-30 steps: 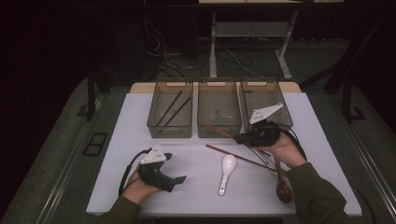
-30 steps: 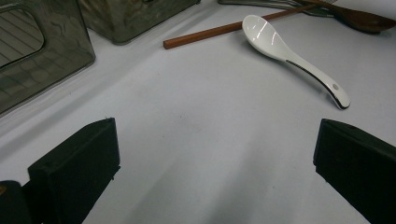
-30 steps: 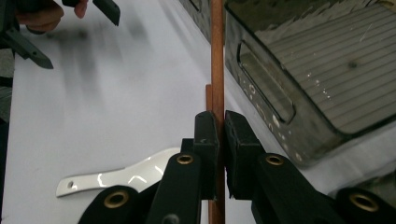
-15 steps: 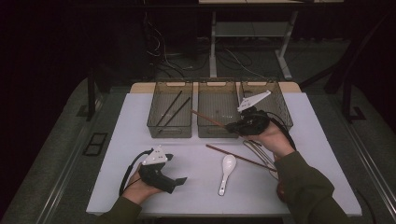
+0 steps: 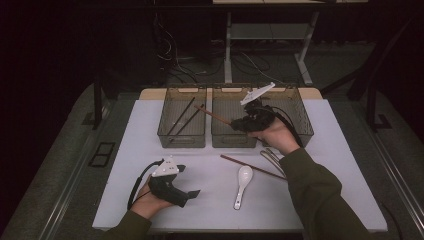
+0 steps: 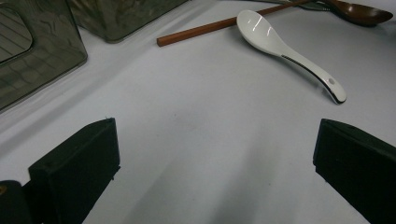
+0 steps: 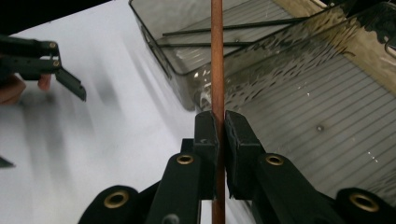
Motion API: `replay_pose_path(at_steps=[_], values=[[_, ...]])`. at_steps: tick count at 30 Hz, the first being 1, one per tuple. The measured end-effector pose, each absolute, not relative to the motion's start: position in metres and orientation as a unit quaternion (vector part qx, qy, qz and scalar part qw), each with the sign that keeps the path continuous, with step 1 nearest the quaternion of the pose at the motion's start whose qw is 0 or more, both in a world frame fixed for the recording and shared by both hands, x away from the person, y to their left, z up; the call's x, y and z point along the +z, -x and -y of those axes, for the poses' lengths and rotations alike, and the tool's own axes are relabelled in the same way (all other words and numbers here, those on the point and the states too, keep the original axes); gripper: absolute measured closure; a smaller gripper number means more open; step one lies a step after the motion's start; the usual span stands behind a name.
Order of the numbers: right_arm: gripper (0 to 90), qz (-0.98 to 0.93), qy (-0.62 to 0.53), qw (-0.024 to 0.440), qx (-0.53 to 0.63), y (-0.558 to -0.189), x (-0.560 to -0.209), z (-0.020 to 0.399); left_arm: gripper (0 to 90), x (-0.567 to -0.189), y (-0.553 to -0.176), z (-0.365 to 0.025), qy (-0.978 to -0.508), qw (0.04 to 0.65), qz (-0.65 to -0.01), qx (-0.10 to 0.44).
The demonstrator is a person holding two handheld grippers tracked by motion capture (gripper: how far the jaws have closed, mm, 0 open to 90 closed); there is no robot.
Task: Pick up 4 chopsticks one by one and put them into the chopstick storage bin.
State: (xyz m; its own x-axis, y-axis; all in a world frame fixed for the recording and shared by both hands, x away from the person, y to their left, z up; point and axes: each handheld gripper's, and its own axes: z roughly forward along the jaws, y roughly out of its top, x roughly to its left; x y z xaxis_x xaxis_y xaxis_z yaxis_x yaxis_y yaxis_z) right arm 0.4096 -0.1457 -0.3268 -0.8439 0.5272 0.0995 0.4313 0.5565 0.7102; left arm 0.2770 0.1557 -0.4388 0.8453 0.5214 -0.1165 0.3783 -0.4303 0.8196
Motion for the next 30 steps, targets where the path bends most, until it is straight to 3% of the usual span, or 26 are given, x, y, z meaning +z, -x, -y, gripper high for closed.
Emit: replay_pose_path(at_steps=[30], values=[[83.5,-0.889,-0.312,0.069,0.328,-0.467,-0.340,0.050,0.0,-0.437,-0.276,-0.155,-0.845,0.461,-0.258,0.082]])
